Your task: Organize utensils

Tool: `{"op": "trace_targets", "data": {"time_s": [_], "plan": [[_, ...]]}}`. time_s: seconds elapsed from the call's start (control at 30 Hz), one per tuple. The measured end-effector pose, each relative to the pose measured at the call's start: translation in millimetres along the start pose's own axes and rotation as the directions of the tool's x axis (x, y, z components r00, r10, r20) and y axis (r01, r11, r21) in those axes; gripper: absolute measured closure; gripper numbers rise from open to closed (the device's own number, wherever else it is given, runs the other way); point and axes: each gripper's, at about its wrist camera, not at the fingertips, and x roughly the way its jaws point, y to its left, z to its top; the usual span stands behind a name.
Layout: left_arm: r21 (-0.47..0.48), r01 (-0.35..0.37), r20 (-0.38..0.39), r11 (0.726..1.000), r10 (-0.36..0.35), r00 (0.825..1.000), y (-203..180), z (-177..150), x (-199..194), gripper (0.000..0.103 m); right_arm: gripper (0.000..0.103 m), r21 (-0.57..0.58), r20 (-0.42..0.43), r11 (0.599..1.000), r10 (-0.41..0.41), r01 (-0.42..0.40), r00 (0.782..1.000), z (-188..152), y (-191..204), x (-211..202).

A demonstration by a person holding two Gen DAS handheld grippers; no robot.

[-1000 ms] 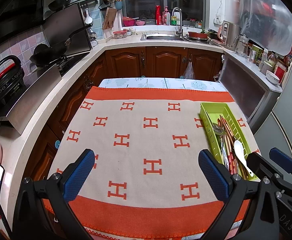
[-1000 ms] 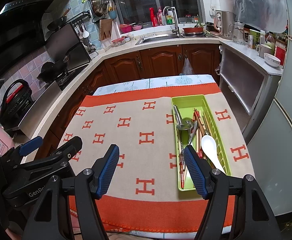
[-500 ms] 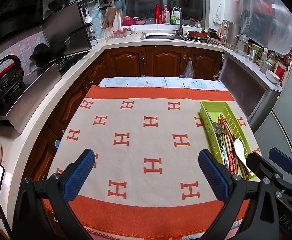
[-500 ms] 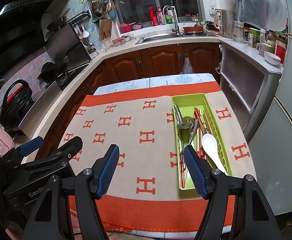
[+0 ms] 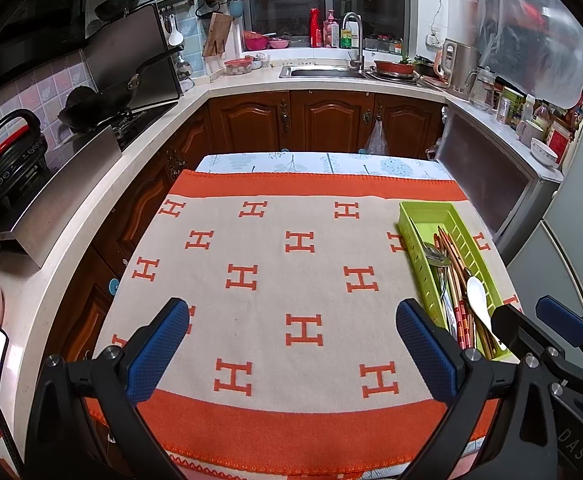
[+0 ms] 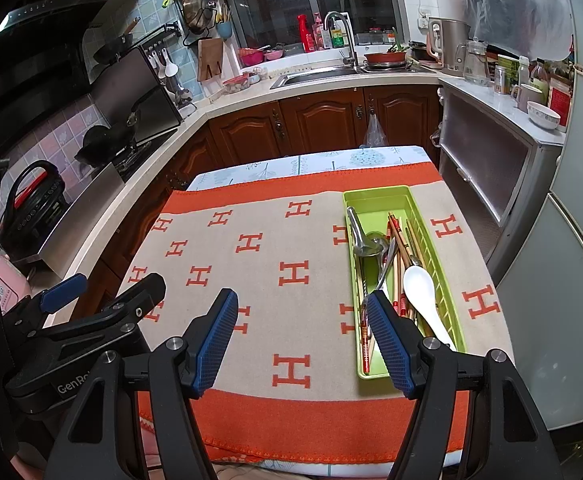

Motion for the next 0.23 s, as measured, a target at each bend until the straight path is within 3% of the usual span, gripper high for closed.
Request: {"op": "trace_targets", "data": {"time_s": [0.23], "plan": [[0.001,0.004,-0.007,1.0,-0.004,1.0,1.0,-5.5,3.2,0.001,0.035,0.002,-0.004,1.0,-0.001,0.001,1.0,-2.3,0.5,-1.9]]}}
